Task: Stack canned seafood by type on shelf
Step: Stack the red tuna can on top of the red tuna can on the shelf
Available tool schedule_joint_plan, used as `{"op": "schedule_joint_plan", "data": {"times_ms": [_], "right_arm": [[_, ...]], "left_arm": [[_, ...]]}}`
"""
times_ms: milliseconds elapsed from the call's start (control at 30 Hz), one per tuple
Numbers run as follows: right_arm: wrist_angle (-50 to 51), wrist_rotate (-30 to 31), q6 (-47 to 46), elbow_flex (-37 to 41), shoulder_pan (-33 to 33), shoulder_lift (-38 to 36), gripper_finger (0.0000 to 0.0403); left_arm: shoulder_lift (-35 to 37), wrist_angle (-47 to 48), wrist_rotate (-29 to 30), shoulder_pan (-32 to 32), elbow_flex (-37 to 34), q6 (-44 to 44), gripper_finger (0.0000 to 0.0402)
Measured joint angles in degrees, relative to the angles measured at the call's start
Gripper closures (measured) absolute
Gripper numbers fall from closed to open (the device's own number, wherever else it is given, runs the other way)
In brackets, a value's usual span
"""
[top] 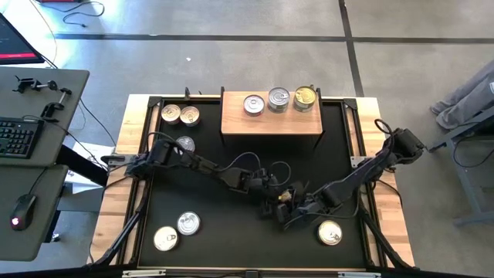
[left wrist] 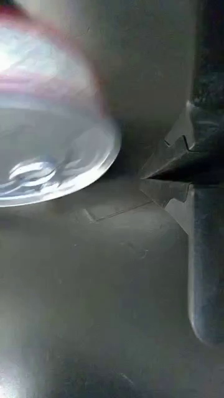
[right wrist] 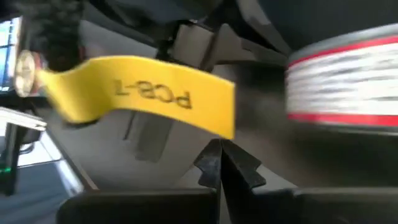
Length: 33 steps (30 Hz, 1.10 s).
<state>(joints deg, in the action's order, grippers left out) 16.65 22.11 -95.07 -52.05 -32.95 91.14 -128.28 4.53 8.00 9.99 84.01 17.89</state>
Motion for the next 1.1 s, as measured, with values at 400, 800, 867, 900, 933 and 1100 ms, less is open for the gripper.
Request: {"op": "schedule_joint_plan", "data": {"times_ms": [400,800,867,900,933,1100], "right_arm": [[4.3,0.8,7.6,-1.7,-0.7,-10.3,0.0403],[59.3,-11.6,35.2,-15.8,3.8,-18.5,0.0315],[59.8,-17.9,42.1,-13.9,5.3,-18.0,0.027],[60.0,-19.8,45.3,-12.6,5.8,-17.7,0.0246],[60.9,-20.7,48.1,-11.3,6.5,-17.2,0.0223],[67.7,-20.4,58.7,-7.9,12.5,-14.4,0.0142]], "left_arm": [[4.6,10.4,-1.5,-0.8,1.0,-1.0,0.0401],[23.8,-2.6,1.8,-1.9,-19.1,8.0,0.0401],[24.2,-2.5,1.7,-0.9,-21.8,11.6,0.0401],[24.2,-2.6,1.6,-0.3,-22.9,13.4,0.0401],[24.2,-2.6,1.6,0.5,-23.7,15.2,0.0401],[24.3,-4.8,1.9,4.9,-25.1,20.5,0.0401]]}}
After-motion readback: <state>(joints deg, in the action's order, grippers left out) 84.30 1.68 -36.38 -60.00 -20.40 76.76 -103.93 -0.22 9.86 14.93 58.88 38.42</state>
